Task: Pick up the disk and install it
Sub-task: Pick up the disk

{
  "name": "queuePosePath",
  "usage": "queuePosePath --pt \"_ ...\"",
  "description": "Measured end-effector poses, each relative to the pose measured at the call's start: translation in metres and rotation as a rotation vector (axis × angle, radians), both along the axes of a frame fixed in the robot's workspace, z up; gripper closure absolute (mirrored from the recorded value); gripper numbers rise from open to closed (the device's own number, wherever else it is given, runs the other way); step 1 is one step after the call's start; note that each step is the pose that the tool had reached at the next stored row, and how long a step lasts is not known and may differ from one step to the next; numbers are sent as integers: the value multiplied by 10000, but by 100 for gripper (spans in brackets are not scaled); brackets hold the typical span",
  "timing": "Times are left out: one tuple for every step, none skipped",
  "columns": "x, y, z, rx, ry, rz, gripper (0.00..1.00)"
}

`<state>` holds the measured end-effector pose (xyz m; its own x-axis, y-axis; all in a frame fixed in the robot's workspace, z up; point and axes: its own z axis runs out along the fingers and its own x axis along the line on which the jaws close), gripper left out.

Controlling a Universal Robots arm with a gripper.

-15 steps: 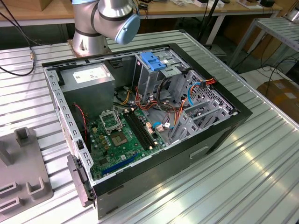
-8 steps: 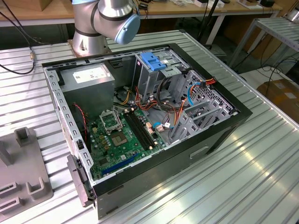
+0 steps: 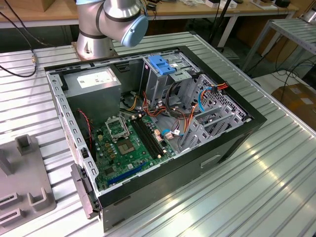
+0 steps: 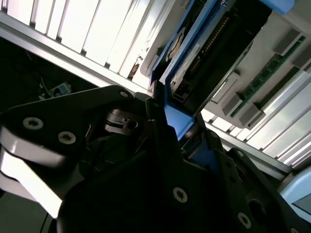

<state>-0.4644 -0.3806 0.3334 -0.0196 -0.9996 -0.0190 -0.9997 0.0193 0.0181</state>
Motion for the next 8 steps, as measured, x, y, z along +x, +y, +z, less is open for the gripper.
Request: queuePosePath --pt "0 0 8 0 1 0 63" --pt "0 0 15 0 1 0 63" --pt "0 0 29 0 0 0 63" --pt "0 0 43 0 1 0 63" --pt "0 0 54 0 1 0 63" --pt "0 0 66 0 1 0 63" --pt "0 0 77 0 1 0 63" --pt "0 0 87 0 1 0 63"
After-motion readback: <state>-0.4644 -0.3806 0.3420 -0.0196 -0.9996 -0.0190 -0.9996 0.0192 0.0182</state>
